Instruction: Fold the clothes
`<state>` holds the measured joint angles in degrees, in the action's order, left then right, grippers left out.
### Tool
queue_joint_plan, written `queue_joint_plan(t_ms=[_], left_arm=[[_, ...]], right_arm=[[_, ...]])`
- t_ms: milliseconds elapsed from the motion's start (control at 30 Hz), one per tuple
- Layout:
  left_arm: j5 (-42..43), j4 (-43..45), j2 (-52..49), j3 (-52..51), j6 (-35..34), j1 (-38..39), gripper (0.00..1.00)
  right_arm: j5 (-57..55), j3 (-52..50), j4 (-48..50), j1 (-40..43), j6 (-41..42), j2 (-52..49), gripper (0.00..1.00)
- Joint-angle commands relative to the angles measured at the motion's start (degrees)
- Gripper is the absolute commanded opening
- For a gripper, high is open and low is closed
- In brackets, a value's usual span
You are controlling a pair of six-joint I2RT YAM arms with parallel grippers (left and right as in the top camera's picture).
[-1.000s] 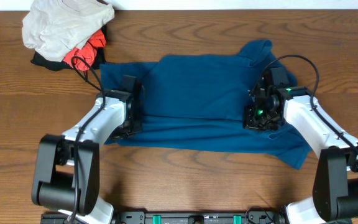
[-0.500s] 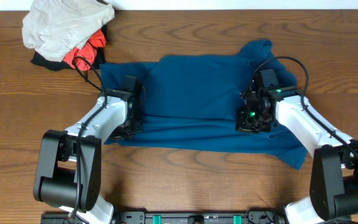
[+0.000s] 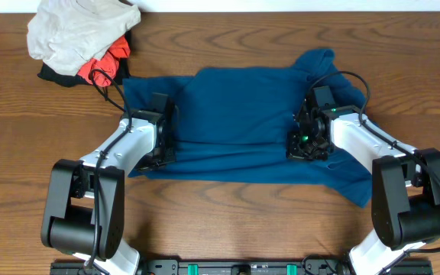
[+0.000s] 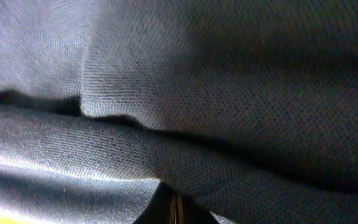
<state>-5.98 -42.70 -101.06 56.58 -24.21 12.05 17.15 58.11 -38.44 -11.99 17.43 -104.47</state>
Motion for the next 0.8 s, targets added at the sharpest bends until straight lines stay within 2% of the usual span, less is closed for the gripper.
queue_joint_plan(t_ms=[0,233,333,567,767], left_arm=[[0.0,-0.1,-0.9,-0.9,-0.5,0.0,0.06],[-0.1,-0.1,-0.9,-0.9,0.3,0.0,0.06],[-2.9,-0.1,-0.9,-0.9,0.5,0.0,0.06],[-7.7,-0.7,-0.9,-0.9,0.5,-1.1,0.06],[-8.0,-2.0,-0.5,-0.9,1.0,-2.6,0.06]], right_arm=[[-6.4,0.3,2.6,-0.2,1.1,-1.4,0.01],[-15.5,0.3,6.5,0.7,2.3,-1.4,0.01],[-19.5,0.7,6.3,0.9,2.3,-1.3,0.01],[-21.5,4.1,-1.2,3.3,2.3,-1.2,0.01],[-21.7,7.5,-8.8,5.1,2.3,-1.2,0.01]])
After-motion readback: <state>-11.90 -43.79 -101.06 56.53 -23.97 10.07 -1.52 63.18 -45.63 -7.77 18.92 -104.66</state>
